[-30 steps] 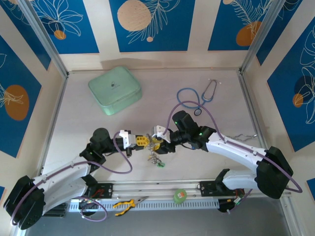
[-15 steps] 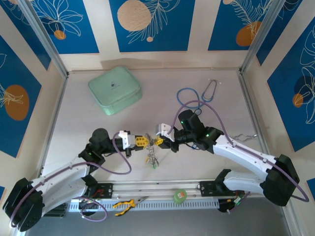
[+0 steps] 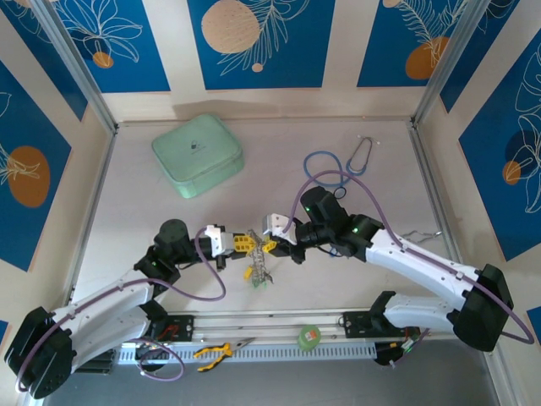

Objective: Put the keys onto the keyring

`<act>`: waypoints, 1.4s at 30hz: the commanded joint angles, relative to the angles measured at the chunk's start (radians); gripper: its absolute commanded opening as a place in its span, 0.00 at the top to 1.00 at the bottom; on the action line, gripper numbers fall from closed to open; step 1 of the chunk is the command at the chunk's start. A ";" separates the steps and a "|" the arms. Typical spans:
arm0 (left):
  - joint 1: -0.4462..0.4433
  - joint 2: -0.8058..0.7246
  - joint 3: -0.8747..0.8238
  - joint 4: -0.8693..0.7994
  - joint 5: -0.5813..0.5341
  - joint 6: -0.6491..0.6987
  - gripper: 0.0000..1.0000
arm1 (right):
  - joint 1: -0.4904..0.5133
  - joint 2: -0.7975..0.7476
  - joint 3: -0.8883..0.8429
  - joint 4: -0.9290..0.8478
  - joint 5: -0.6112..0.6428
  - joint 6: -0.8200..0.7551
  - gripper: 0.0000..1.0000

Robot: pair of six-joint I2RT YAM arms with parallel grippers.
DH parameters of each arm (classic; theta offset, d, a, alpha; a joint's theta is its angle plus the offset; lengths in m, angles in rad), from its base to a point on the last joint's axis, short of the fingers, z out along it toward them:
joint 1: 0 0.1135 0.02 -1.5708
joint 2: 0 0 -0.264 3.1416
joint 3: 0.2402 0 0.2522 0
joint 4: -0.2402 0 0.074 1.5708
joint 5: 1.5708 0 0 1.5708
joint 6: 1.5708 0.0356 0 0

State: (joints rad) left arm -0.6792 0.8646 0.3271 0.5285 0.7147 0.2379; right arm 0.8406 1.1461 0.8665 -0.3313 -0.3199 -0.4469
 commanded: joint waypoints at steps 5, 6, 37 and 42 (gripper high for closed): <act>-0.007 -0.033 0.021 -0.010 0.009 0.027 1.00 | -0.008 0.037 0.025 -0.072 0.093 -0.036 0.97; -0.008 -0.035 0.021 -0.013 0.009 0.029 1.00 | -0.014 0.034 0.018 -0.069 0.086 -0.034 0.97; -0.008 -0.010 0.071 -0.203 0.006 0.127 1.00 | -0.012 0.069 0.144 -0.098 0.022 -0.106 0.97; -0.007 0.007 0.084 -0.246 0.005 0.143 1.00 | -0.013 0.048 0.143 -0.093 0.009 -0.113 0.97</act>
State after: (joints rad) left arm -0.6792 0.8646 0.3832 0.3443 0.6983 0.3500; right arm 0.8291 1.2270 0.9688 -0.4469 -0.2756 -0.5465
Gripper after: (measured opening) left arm 0.040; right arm 0.055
